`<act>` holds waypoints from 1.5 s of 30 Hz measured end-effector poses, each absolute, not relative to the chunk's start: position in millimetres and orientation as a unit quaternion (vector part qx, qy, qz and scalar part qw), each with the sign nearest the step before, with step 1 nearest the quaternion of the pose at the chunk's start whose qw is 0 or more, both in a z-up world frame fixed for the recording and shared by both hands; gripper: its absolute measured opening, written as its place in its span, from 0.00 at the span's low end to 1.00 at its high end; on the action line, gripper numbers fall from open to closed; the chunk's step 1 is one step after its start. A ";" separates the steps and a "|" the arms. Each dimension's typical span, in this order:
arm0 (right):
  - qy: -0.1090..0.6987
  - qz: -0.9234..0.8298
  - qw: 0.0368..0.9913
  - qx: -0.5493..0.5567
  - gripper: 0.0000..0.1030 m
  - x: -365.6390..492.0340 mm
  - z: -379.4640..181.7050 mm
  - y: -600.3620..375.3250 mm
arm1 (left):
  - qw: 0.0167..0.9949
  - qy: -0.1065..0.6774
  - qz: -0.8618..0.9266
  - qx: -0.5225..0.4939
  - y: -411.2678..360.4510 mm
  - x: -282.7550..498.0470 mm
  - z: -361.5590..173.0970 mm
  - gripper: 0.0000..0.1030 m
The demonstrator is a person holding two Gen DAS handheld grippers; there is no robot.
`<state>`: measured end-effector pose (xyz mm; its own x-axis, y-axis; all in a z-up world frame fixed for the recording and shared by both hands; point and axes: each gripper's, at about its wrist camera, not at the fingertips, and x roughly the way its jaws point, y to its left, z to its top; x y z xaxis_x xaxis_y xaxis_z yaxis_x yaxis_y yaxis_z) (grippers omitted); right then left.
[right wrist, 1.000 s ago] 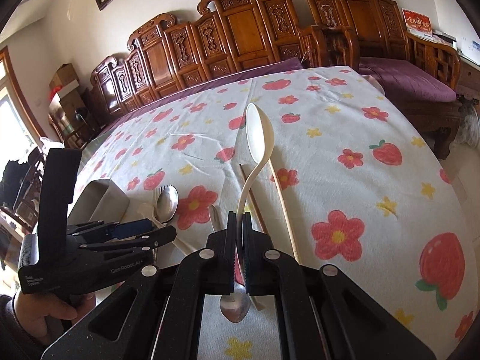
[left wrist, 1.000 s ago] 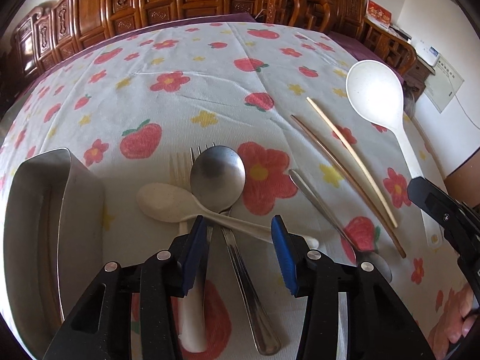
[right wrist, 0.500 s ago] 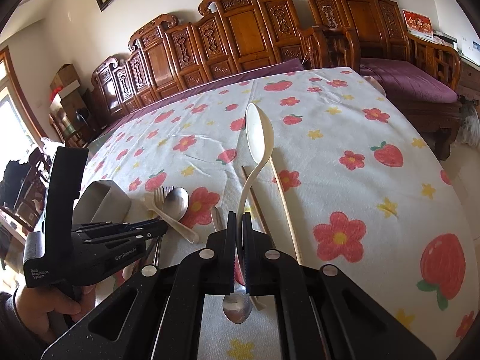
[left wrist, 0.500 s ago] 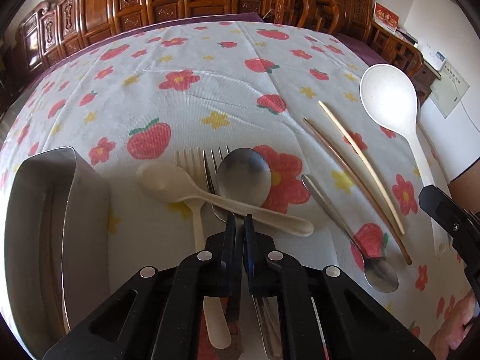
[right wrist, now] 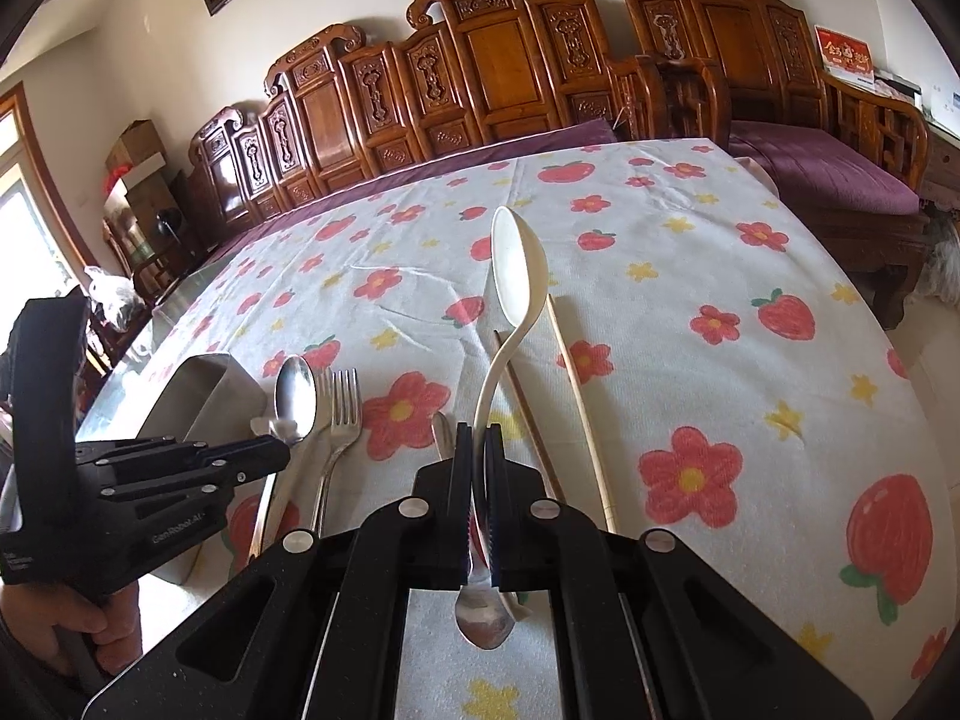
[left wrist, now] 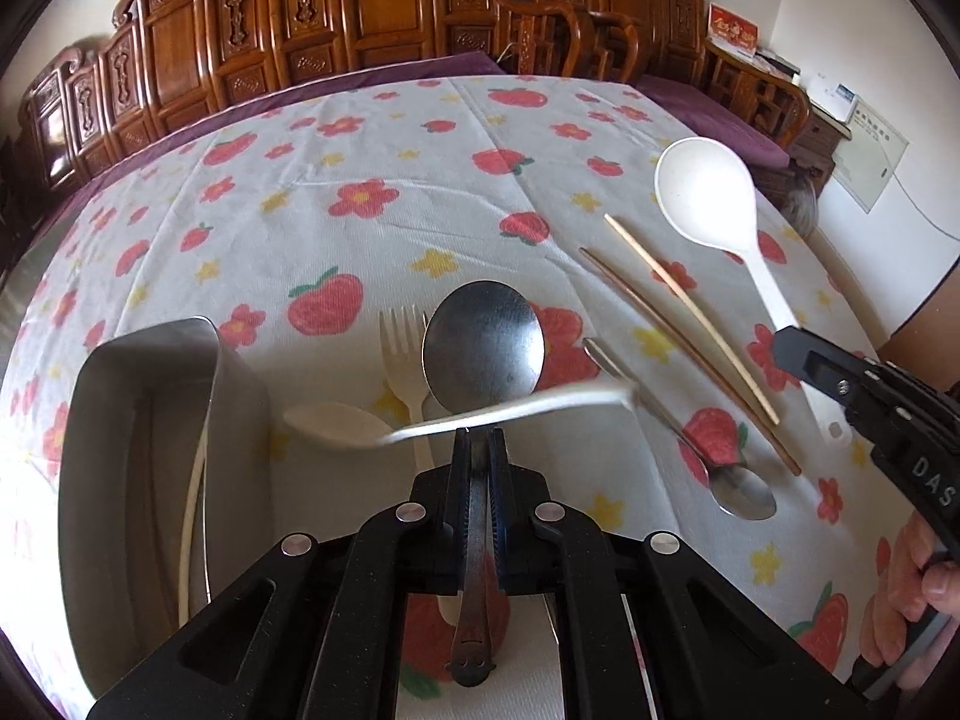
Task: Organize utensils
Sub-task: 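Grasp a steel spoon with the left gripper while the right gripper holds the white spoon, then lift the steel spoon, carry it into the metal tray and open the left gripper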
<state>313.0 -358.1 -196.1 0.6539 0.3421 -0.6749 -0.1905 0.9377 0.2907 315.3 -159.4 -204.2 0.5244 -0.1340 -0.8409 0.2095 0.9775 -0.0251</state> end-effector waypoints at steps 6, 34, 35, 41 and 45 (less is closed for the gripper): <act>0.390 0.144 0.904 0.098 0.05 313.3 -196.0 -360.1 | 0.872 0.474 -0.113 0.043 -165.4 309.6 -197.2 0.05; 0.362 0.130 0.916 0.112 0.05 309.9 -179.0 -377.1 | 0.897 0.402 -0.180 0.020 -208.2 310.5 -115.8 0.05; 0.362 0.131 0.916 0.110 0.05 310.1 -178.4 -375.1 | 0.899 0.401 -0.177 0.021 -204.4 309.5 -114.0 0.05; 0.355 0.160 0.916 0.099 0.05 305.9 -169.8 -352.0 | 0.902 0.400 -0.161 0.017 -174.3 304.4 -111.4 0.05; 0.352 0.185 0.914 0.080 0.05 300.0 -164.1 -327.0 | 0.904 0.402 -0.147 0.013 -145.0 297.3 -111.0 0.05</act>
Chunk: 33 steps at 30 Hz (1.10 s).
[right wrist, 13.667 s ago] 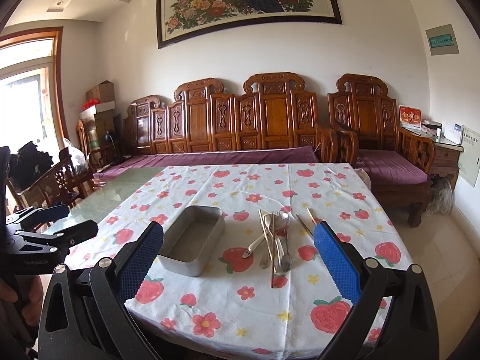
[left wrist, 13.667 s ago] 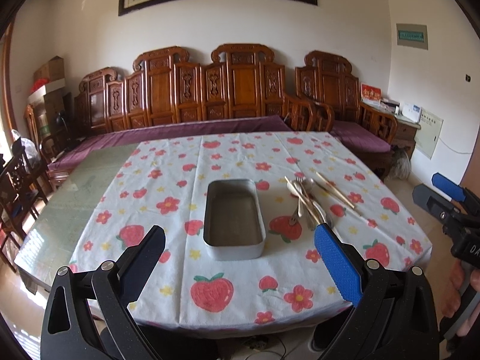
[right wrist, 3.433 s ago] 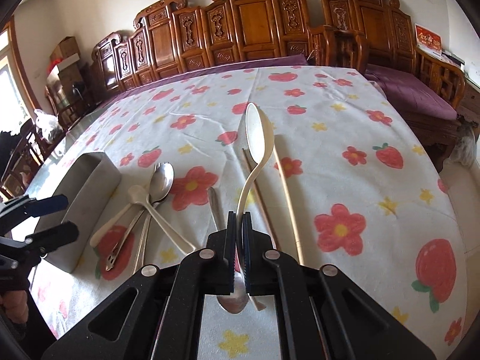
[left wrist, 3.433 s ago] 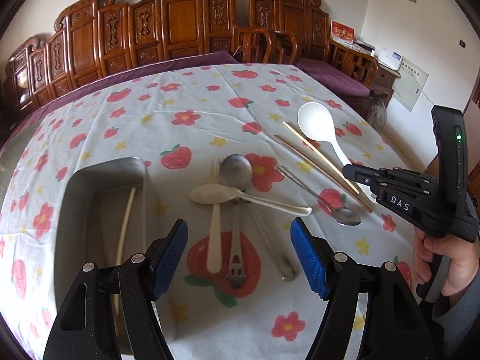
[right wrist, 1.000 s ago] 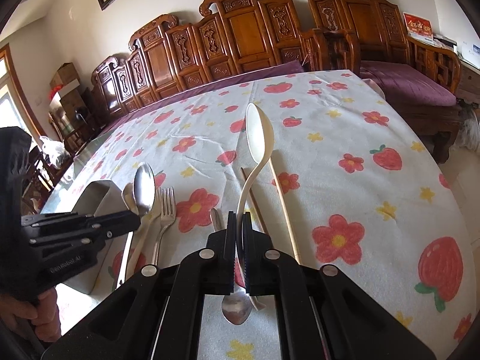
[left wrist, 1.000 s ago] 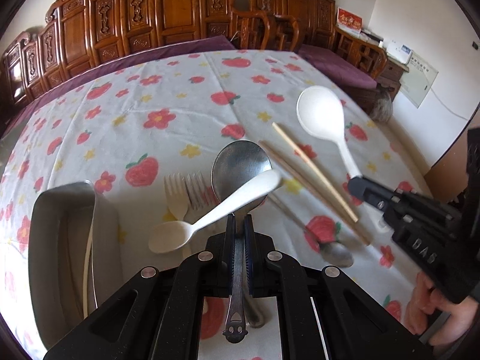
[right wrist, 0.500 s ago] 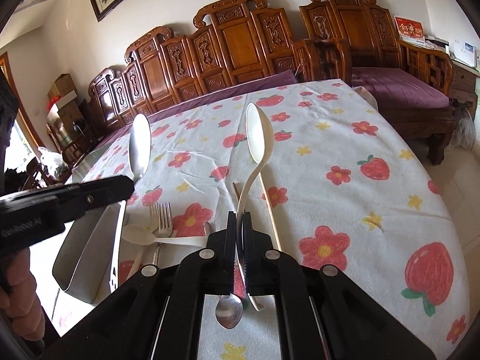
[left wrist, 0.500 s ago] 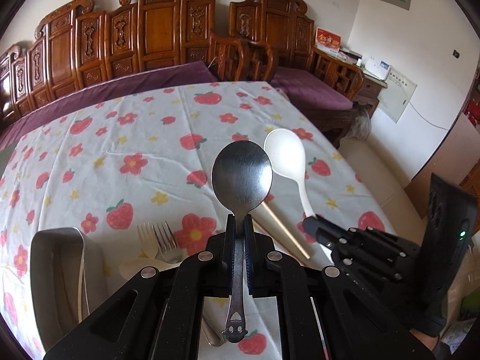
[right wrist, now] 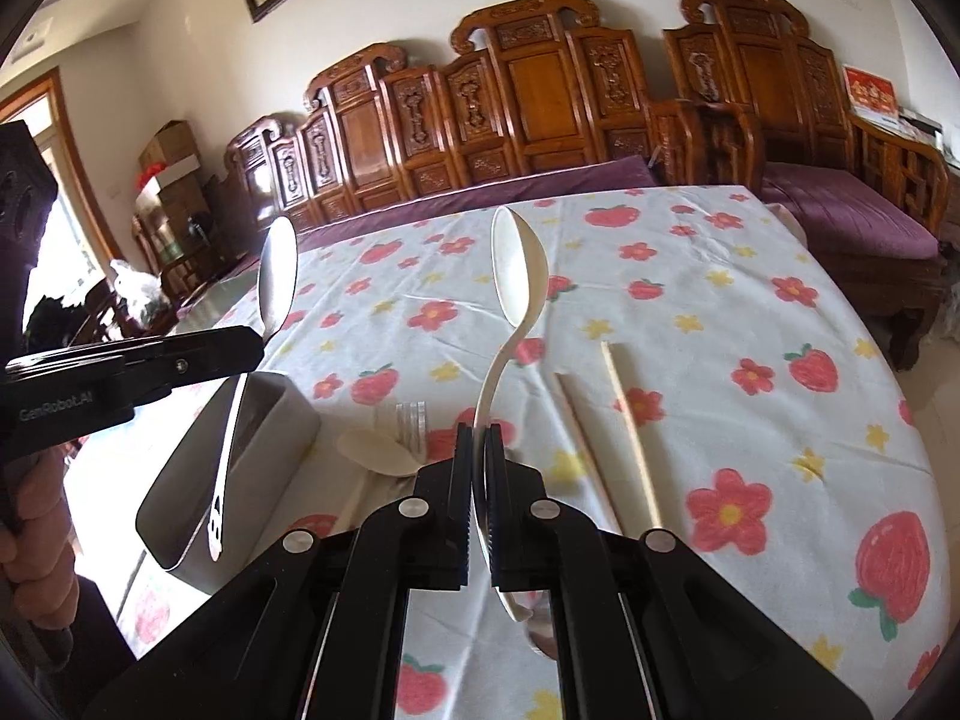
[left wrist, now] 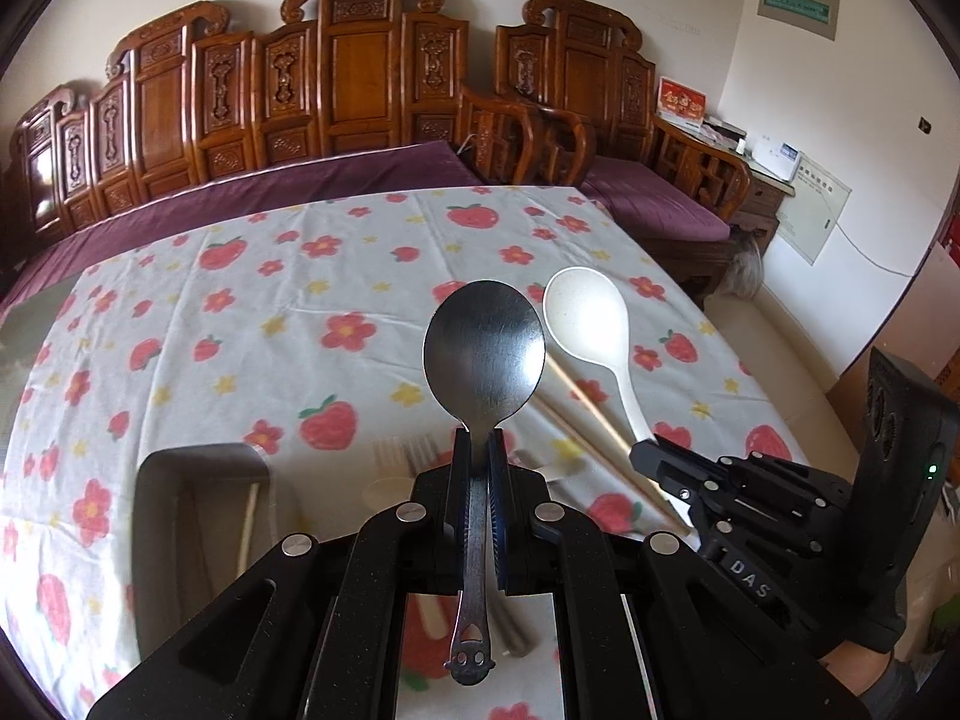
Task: Organize utensils
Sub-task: 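Lift the steel spoon, carry it into the metal tray and open the left gripper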
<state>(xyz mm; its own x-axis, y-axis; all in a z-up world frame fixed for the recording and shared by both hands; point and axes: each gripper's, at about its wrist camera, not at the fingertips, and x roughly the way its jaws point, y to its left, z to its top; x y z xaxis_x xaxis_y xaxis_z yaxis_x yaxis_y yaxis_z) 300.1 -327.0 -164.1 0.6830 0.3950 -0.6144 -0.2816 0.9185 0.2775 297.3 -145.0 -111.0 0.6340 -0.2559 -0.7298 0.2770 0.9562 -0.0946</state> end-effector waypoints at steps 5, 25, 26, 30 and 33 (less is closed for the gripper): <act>0.355 0.211 0.908 0.063 0.05 291.5 -161.1 -299.6 | 0.907 0.400 -0.133 0.008 -109.1 292.1 -109.4 0.05; 0.367 0.259 0.893 0.021 0.05 274.7 -166.9 -243.7 | 0.891 0.449 -0.071 0.014 -14.2 296.0 -165.2 0.05; 0.368 0.259 0.893 0.020 0.05 275.2 -167.7 -243.9 | 0.889 0.453 -0.069 0.017 -13.7 295.6 -170.4 0.05; 0.372 0.259 0.891 0.017 0.05 274.3 -170.2 -241.2 | 0.883 0.464 -0.061 0.034 -14.0 294.4 -185.0 0.05; 0.373 0.259 0.891 0.015 0.05 274.2 -171.4 -239.2 | 0.877 0.475 -0.057 0.042 -14.5 296.2 -194.5 0.05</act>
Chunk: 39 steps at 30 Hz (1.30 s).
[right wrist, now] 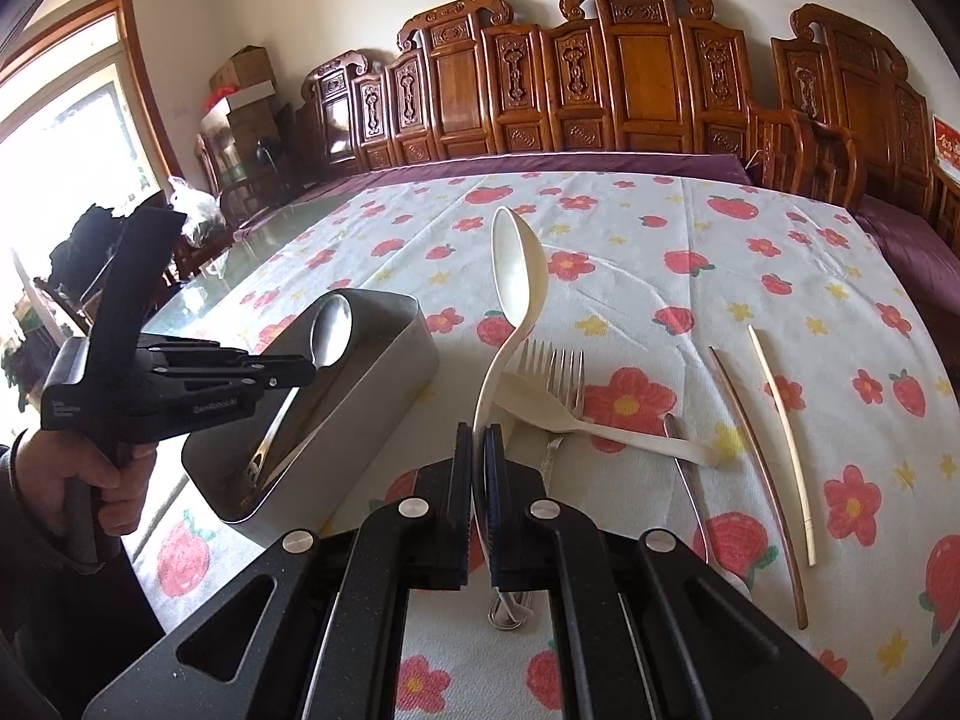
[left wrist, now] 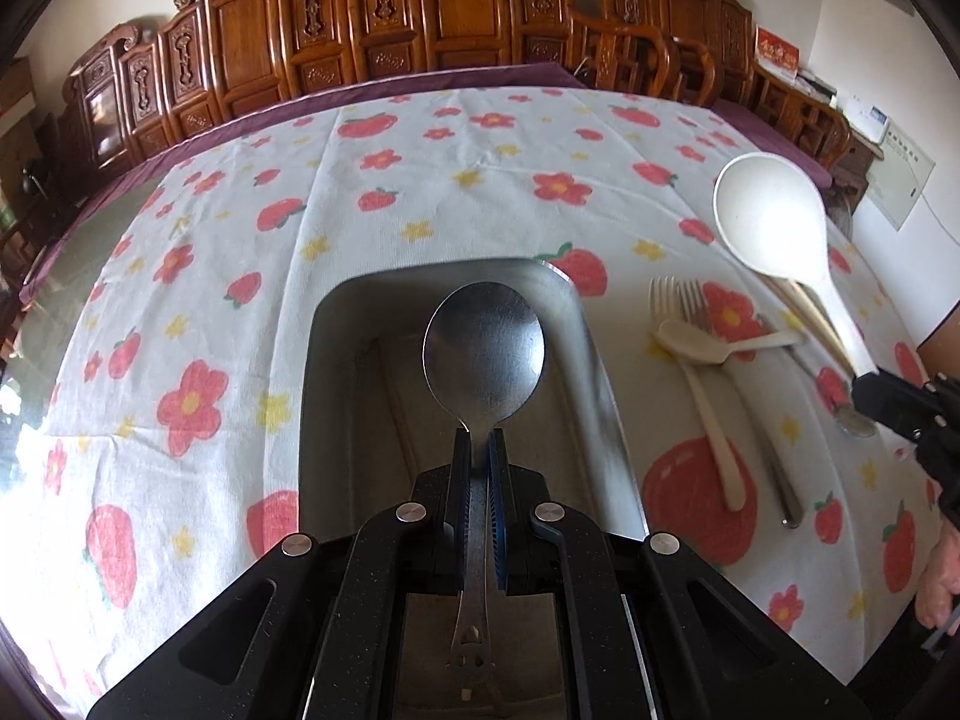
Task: Organize utensils
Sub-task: 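Lift the steel spoon, carry it into the metal tray and open the left gripper, then lower the white plastic spoon into the tray and open the right gripper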
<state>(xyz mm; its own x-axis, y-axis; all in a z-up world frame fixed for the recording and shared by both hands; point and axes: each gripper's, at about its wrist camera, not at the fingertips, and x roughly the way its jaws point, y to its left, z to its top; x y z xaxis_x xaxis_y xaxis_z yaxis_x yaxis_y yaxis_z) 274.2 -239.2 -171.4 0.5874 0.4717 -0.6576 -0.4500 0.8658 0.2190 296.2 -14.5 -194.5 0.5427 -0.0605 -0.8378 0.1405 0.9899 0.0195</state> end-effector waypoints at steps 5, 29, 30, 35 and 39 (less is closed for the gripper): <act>0.378 0.255 0.890 0.011 0.05 273.5 -174.5 -237.9 | 0.870 0.489 -0.051 0.045 -12.8 301.0 -206.5 0.05; 0.401 0.227 0.887 -0.009 0.05 251.8 -170.1 -197.7 | 0.915 0.394 -0.077 0.031 29.7 248.8 -147.0 0.36; 0.403 0.230 0.886 -0.007 0.05 251.3 -168.8 -191.9 | 0.917 0.391 -0.076 0.030 32.3 248.8 -145.4 0.36; 0.408 0.242 0.881 -0.013 0.05 251.6 -163.7 -163.4 | 0.924 0.376 -0.069 0.020 48.6 247.1 -135.7 0.36; 0.415 0.251 0.874 -0.007 0.05 253.8 -160.4 -143.9 | 0.925 0.373 -0.065 0.011 59.1 246.4 -132.3 0.36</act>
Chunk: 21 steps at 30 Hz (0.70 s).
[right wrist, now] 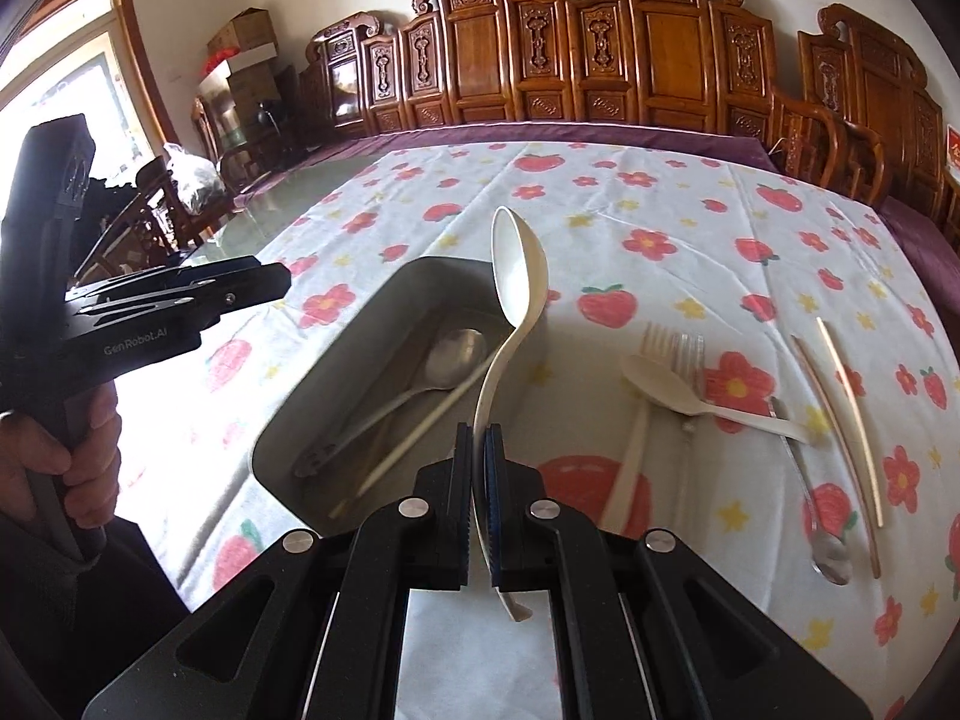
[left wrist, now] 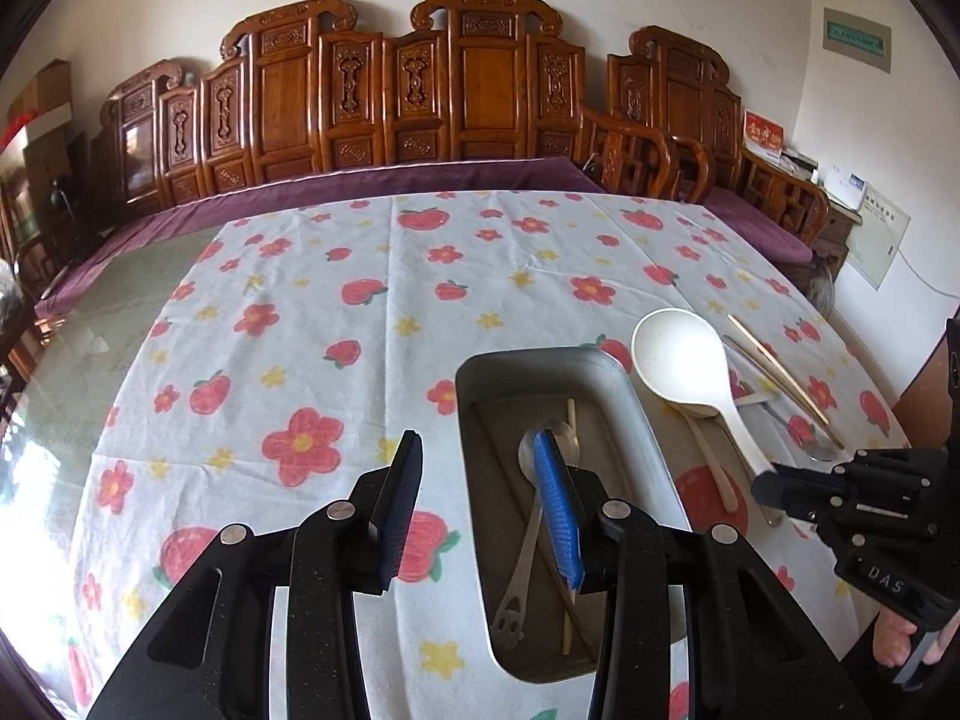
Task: Organize utensils
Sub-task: 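Lower the white plastic spoon into the tray and open the right gripper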
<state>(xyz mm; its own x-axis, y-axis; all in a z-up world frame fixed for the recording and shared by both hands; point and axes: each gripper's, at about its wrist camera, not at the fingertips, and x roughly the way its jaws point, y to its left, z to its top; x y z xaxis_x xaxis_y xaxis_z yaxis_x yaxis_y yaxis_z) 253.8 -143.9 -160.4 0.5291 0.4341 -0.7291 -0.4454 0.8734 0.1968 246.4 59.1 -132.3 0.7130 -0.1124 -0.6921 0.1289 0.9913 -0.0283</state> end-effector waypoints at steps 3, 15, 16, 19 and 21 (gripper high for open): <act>0.419 0.258 0.870 -0.012 0.05 254.6 -158.3 -125.3 | 0.927 0.369 -0.058 0.007 67.4 247.8 -129.2 0.36; 0.461 0.263 0.847 -0.021 0.05 273.6 -179.5 -73.4 | 0.926 0.375 -0.036 -0.012 97.8 256.9 -131.1 0.36; 0.465 0.262 0.845 -0.019 0.05 276.1 -181.6 -70.9 | 0.926 0.376 -0.034 -0.011 99.0 257.7 -131.9 0.36; 0.471 0.263 0.842 -0.017 0.05 281.7 -187.7 -64.6 | 0.925 0.379 -0.032 -0.012 102.0 259.8 -134.5 0.36; 0.475 0.266 0.839 -0.015 0.06 284.7 -191.5 -60.3 | 0.924 0.381 -0.031 -0.012 103.3 260.8 -136.4 0.36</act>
<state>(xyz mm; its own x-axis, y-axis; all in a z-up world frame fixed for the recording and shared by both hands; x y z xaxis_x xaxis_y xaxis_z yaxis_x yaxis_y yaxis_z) 284.7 -60.3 -191.5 0.4066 0.4314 -0.8053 -0.4599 0.8583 0.2276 260.8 103.3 -136.4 0.7074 -0.0658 -0.7037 0.0470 0.9978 -0.0461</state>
